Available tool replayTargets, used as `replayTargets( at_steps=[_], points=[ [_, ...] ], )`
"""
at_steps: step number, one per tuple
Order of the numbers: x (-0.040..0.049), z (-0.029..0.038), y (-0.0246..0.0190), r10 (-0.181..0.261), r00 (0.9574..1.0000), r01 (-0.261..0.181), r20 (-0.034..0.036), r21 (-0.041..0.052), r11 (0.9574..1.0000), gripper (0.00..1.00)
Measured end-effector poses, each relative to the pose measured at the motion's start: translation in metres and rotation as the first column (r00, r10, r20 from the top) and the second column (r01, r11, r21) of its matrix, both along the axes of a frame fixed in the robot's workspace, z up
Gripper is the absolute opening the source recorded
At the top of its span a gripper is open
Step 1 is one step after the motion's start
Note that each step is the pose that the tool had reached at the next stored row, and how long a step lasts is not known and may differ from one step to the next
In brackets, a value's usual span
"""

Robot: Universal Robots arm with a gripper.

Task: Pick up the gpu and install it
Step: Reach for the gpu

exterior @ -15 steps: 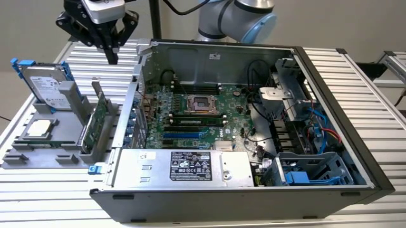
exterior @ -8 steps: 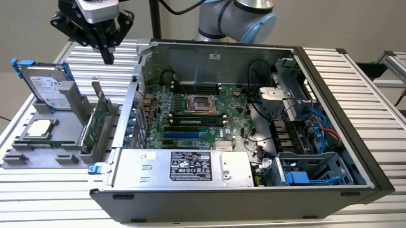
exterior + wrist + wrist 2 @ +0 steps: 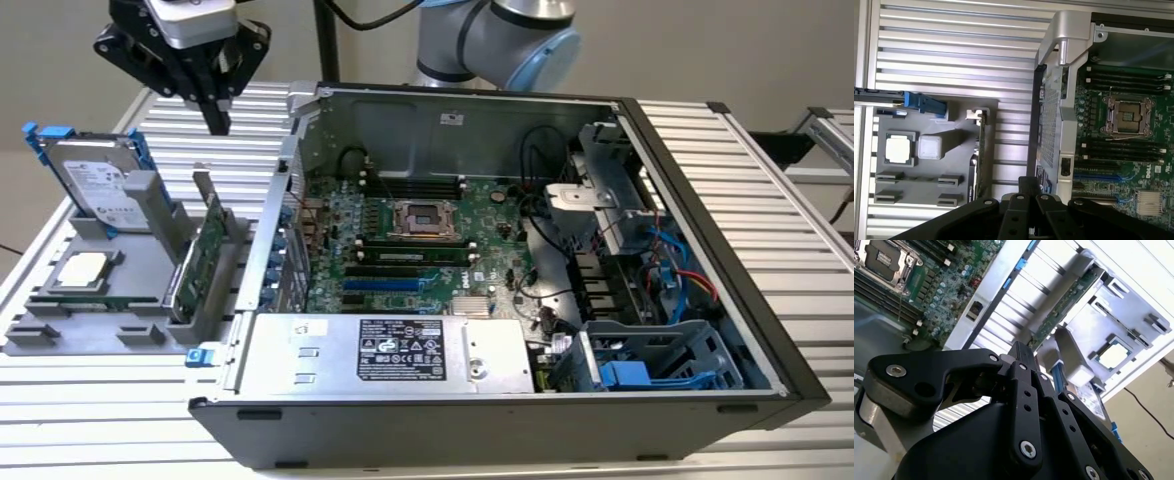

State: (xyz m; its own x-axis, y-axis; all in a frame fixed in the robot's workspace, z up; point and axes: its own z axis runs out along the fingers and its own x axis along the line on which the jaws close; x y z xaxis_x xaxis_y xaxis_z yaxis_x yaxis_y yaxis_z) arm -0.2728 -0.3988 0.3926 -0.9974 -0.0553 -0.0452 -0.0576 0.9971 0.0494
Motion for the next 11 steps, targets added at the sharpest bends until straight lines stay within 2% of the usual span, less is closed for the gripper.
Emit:
replayTargets(
  at_steps=[11],
  points=[
    [-0.0113,0.0000,0.0000,0.011,0.9999,-0.011,0.0006,-0.0001,0.9999,0.00]
  ],
)
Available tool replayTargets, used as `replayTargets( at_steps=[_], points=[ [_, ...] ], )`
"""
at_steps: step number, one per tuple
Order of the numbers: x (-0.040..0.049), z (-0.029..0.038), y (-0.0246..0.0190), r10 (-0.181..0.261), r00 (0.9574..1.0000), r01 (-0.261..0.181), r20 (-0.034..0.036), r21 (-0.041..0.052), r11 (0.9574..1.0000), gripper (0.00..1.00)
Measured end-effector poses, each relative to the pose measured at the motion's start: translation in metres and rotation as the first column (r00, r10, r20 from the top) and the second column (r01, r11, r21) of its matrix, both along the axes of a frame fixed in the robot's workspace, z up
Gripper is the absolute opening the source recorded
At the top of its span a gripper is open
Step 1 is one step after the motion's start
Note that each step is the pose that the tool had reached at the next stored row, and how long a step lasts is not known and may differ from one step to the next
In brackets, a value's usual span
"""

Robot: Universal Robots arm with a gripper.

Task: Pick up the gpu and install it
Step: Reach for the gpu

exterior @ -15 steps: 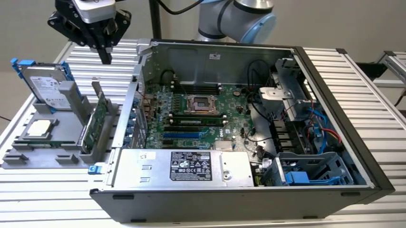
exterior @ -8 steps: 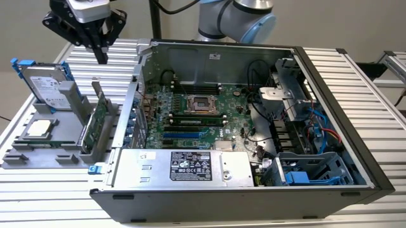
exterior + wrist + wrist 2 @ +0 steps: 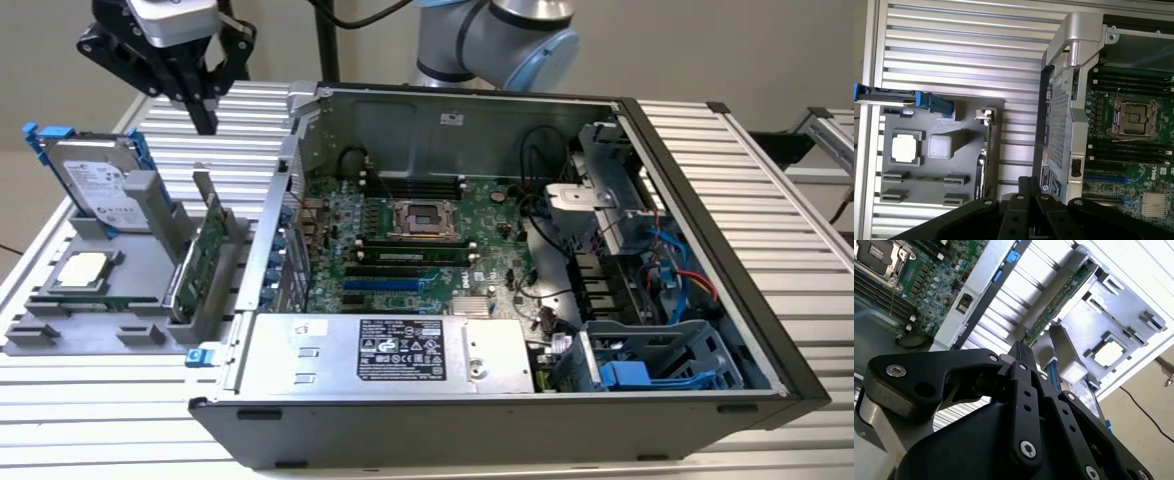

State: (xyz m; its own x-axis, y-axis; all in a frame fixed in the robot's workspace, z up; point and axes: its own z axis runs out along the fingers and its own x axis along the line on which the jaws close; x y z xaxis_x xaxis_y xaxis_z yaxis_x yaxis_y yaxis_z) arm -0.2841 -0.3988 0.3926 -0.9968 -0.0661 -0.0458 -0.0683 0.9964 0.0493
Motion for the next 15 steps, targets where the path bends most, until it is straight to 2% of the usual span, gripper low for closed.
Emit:
replayTargets(
  at_steps=[15],
  points=[
    [-0.0155,0.0000,0.0000,0.014,0.9999,-0.014,0.0014,0.0000,0.9999,0.00]
  ],
)
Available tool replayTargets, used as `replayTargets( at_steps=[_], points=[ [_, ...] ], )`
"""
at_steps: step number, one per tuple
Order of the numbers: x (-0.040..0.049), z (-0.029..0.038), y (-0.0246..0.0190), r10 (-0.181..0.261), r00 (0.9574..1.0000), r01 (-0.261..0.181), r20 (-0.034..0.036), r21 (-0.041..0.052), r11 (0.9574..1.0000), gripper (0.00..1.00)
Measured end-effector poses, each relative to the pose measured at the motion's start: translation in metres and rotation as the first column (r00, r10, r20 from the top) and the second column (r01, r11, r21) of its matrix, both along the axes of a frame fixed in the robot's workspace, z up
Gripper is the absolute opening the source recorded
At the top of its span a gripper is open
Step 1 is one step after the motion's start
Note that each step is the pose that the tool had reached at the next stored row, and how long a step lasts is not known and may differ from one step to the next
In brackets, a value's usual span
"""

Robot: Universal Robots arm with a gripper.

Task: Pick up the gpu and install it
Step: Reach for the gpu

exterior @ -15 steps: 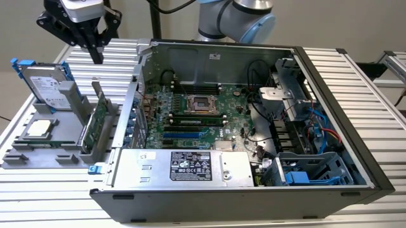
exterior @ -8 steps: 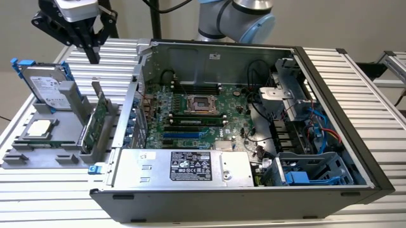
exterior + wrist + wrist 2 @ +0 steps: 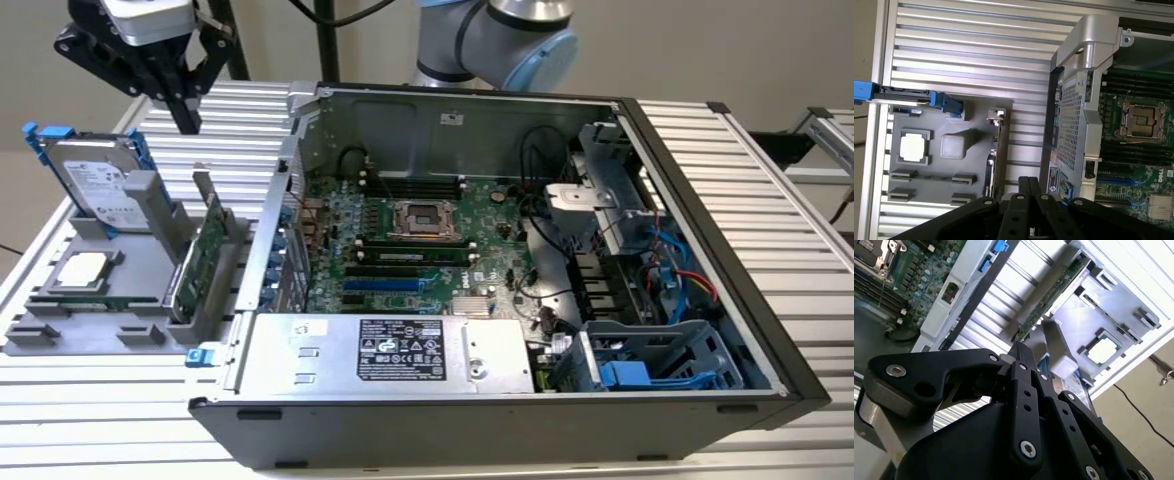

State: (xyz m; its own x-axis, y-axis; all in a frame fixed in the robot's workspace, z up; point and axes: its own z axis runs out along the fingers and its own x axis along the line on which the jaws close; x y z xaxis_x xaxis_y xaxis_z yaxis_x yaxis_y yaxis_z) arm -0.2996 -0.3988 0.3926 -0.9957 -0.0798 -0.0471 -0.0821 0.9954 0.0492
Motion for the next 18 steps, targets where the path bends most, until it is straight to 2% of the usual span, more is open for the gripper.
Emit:
replayTargets(
  at_steps=[18],
  points=[
    [-0.0214,0.0000,0.0000,0.015,0.9999,-0.015,0.0003,0.0000,0.9999,0.00]
  ],
)
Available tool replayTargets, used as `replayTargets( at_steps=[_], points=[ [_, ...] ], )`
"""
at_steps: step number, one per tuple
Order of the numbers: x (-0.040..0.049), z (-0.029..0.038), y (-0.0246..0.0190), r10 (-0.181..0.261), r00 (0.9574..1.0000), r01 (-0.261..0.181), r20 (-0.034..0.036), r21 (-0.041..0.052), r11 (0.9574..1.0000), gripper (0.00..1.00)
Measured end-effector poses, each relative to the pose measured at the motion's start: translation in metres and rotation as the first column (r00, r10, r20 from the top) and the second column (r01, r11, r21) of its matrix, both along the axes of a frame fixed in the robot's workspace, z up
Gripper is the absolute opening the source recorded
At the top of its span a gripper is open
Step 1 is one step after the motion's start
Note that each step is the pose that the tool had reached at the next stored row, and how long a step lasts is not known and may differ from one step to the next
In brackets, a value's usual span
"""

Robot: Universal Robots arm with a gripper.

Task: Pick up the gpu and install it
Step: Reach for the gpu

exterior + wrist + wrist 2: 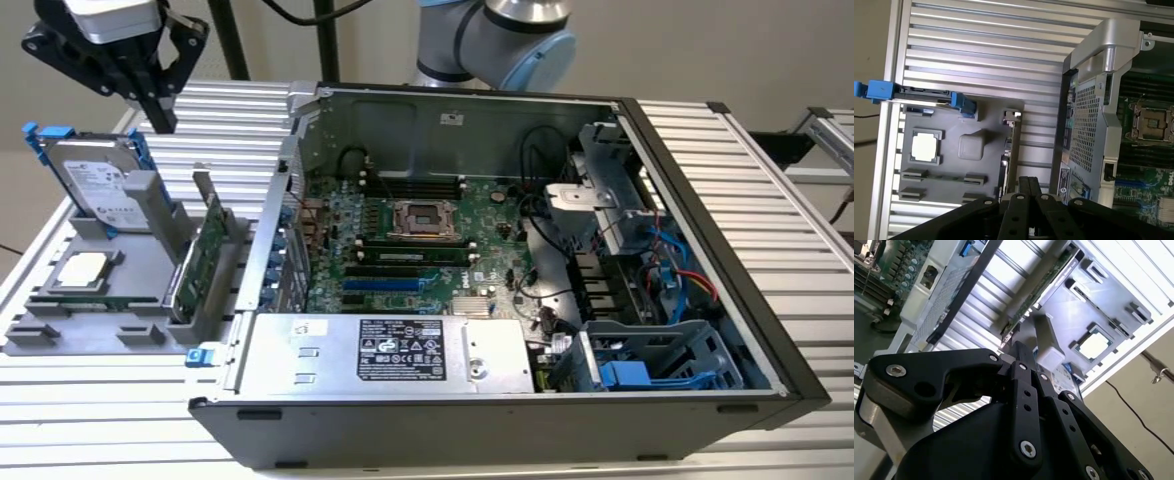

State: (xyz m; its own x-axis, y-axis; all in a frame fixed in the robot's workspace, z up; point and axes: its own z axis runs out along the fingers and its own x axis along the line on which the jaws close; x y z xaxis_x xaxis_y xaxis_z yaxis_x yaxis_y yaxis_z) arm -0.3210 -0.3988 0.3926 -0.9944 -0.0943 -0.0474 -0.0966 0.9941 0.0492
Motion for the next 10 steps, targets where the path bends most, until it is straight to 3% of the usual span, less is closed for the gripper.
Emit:
replayTargets(
  at_steps=[10],
  points=[
    [-0.0073,0.0001,0.0000,0.007,1.0000,-0.007,-0.0001,0.0000,1.0000,0.00]
  ],
)
